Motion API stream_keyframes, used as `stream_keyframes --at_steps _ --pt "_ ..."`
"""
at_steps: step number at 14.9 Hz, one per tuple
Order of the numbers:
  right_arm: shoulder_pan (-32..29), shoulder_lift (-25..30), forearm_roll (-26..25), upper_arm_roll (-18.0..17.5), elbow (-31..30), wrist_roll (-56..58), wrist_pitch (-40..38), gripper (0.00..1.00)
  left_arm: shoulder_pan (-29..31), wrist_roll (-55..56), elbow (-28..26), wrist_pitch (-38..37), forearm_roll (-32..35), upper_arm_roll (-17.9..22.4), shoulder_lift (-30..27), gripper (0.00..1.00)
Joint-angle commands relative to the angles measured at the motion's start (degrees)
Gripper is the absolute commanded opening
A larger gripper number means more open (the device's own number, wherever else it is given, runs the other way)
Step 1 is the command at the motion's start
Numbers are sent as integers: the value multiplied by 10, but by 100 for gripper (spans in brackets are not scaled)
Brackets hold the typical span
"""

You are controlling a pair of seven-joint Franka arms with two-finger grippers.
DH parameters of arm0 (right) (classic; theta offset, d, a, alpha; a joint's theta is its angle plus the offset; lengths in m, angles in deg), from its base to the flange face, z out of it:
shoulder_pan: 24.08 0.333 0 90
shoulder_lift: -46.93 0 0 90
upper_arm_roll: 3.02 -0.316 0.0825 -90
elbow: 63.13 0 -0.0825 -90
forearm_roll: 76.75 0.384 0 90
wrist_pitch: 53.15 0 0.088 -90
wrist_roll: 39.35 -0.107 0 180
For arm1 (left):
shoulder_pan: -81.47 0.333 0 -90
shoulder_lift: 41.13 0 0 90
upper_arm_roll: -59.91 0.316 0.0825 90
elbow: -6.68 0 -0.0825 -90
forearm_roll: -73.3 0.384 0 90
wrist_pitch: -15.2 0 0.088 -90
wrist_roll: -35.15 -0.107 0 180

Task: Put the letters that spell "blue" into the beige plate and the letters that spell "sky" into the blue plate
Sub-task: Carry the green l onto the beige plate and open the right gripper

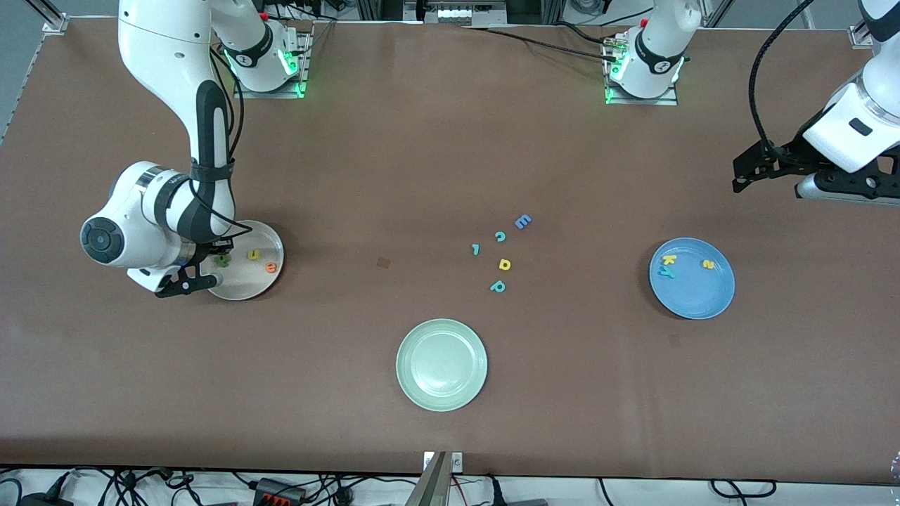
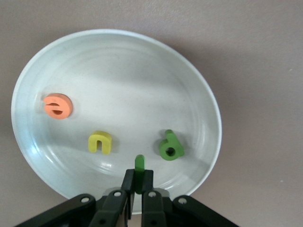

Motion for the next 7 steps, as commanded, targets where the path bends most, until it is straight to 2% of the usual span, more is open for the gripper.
stream_keyframes --at_steps 1,2,3,4,7 --pt "0 7 13 -5 -7 10 -2 7 1 -5 5 -10 10 -2 -3 100" --pt "3 6 16 -5 -7 9 -3 16 1 -5 5 -10 10 -2 -4 100" --pt "8 3 18 -5 -6 2 -2 51 1 -5 5 -10 10 -2 -3 100" --pt "9 3 19 -5 -3 -2 -5 100 1 -5 5 -10 10 -2 -3 100" --pt "10 8 19 -1 13 -2 -6 100 1 -5 5 -14 10 -2 -4 100"
